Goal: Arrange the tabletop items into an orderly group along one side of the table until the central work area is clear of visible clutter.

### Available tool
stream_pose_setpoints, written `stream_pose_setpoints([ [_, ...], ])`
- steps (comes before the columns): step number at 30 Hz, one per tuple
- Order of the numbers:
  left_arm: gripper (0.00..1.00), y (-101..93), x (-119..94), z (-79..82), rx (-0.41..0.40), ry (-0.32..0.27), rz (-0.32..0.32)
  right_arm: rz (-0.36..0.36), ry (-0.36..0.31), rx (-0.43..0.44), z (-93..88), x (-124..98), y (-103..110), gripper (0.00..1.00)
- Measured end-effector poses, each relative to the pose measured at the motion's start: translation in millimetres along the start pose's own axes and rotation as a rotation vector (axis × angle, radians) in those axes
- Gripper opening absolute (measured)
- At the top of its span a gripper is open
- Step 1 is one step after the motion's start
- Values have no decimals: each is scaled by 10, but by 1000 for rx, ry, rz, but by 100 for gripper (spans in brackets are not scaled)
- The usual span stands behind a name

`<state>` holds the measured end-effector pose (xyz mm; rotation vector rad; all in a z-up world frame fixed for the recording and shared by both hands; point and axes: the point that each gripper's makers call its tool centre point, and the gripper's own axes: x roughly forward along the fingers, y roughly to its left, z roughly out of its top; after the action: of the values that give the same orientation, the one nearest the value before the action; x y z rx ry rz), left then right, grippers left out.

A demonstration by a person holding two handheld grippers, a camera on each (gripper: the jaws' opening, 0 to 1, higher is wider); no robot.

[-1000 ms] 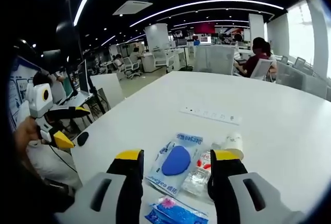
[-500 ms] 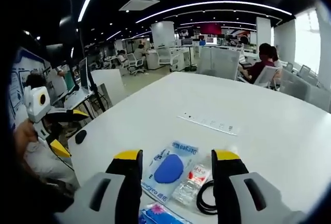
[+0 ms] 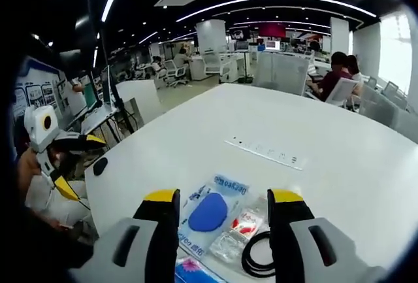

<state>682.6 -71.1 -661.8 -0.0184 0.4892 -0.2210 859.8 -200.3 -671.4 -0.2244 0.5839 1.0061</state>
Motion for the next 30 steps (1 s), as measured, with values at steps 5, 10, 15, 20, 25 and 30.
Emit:
stream_pose_setpoints([
  [5,86,5,31,-17,5,0,-8,5,36,-8,-94,122,-85,49],
  [10,85,-21,66,-83,9,10,-20,2,91,-24,-225,263,-126,48],
  [15,84,-51,97,-129,0,18,-31,2,138,3,-317,433,-214,46],
  [20,83,-97,147,-134,3,24,-47,3,157,63,-344,571,-268,43],
  [25,83,-124,201,-128,9,33,-61,-1,182,100,-365,757,-291,43],
  [30,82,-101,240,-119,10,37,-62,-11,210,138,-418,886,-304,43],
])
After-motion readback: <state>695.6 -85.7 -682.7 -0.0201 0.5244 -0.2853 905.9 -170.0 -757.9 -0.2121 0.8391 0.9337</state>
